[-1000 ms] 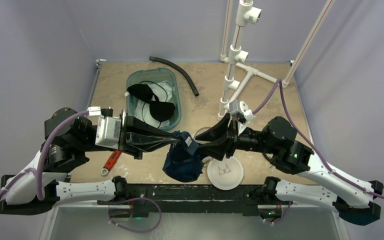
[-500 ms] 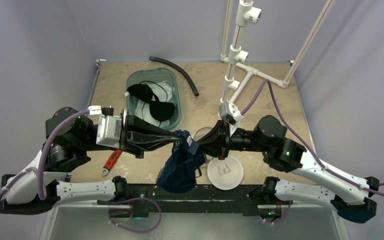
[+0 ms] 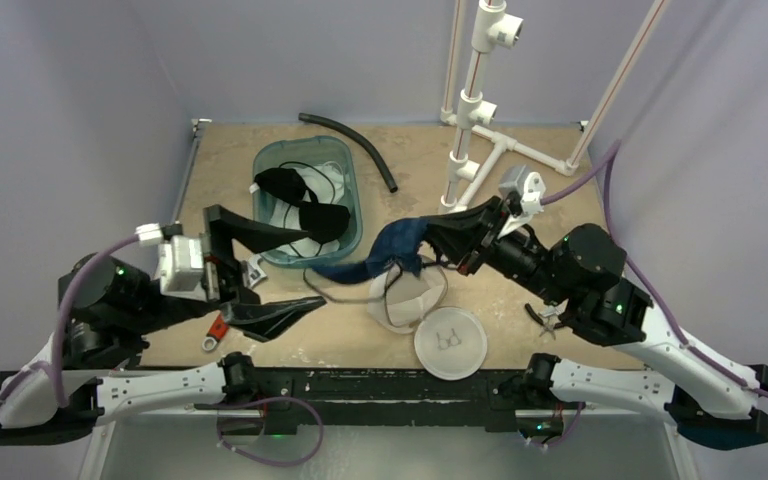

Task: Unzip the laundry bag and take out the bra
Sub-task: Adjust the bra.

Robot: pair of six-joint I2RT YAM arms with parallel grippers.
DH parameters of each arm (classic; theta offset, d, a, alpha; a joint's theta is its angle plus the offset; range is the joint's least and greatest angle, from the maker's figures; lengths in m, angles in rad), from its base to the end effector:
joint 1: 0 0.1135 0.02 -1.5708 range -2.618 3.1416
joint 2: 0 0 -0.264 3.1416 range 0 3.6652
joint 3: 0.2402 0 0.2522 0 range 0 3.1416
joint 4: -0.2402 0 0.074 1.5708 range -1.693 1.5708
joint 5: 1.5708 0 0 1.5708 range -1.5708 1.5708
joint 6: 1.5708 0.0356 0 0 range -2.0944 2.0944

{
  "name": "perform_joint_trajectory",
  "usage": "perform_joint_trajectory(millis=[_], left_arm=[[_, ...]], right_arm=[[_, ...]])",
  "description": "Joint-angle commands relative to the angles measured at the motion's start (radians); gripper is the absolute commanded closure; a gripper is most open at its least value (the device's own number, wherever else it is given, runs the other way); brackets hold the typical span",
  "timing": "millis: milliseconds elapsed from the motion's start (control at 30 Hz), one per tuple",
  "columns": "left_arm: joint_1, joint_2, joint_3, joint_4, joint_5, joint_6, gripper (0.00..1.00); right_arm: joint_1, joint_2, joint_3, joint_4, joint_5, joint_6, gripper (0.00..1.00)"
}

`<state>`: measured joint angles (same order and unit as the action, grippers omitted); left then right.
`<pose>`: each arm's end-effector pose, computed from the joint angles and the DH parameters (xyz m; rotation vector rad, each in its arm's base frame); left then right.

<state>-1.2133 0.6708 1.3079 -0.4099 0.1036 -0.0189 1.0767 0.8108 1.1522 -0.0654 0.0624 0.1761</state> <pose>0.0249 -0.0772 0.4962 0.8810 1.1297 -1.0994 0.0751 0.1347 0.4733 -0.5436 1.2541 1.0243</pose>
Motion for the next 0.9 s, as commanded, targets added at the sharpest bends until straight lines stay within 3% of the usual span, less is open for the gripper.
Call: perform_joint_trajectory(millis=[0,200,433,633,867], left_arm=[[-0.005,-0.079,-0.067,0.064,-0.15,-0.058,0.1],[-0.005,-0.043,-0.153,0.173,-0.317,-0.059,0.08],[-0.005,0.17,-0.164,0.24,-0.406,-0.074,0.05],[-0.005,0.125,-0.274,0.463,-0.492,-0.069,0.04],[-0.005,0.178,-0.229,0.424,-0.566,-0.044,0.3]], right_arm=[[-0.003,0.047,0.119,0.003,0.112,-0.09,1.0],[-0.001,0.145,0.308,-0.085,0.144,-0.114,1.0],[-0.001,0.202,0.401,-0.176,0.145,-0.025,1.0],[0.0,0.194,0.387,-0.208,0.186,0.005,1.0],[-0.001,0.172,0.357,-0.194,0.168,0.029,1.0]])
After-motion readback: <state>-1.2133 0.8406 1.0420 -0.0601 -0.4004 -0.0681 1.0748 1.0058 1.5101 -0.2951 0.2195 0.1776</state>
